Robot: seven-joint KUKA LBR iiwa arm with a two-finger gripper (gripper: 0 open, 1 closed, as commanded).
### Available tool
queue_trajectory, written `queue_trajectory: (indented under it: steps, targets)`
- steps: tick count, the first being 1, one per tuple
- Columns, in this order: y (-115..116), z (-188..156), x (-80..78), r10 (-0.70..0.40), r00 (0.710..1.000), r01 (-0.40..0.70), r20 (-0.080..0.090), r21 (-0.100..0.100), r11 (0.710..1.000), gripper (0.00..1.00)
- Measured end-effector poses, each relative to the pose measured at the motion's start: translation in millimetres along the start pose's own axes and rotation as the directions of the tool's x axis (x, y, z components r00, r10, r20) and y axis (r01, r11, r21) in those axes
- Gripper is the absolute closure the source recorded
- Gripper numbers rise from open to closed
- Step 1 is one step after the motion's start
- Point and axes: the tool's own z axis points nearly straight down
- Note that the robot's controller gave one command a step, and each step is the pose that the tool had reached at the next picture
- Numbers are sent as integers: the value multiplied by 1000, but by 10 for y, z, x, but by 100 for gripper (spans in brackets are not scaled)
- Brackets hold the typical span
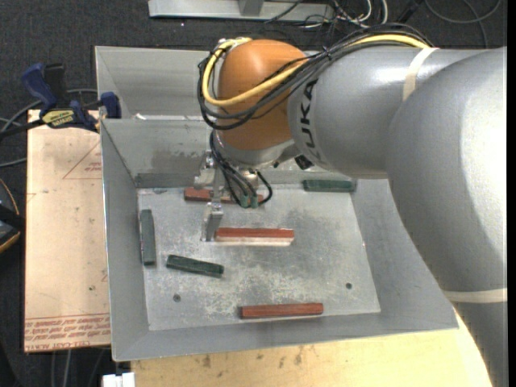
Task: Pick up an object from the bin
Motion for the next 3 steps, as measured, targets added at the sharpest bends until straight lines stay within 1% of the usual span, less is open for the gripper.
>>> queue_trajectory:
  steps: [1, 2, 3]
  targets:
    - [0, 0, 0, 0, 1000, 0, 0, 0, 1000, 0]
    - [-204, 789, 174, -117, 993, 117, 15, -3, 993, 100]
    - [-207, 812, 192, -117, 993, 117, 10, -2, 993, 0]
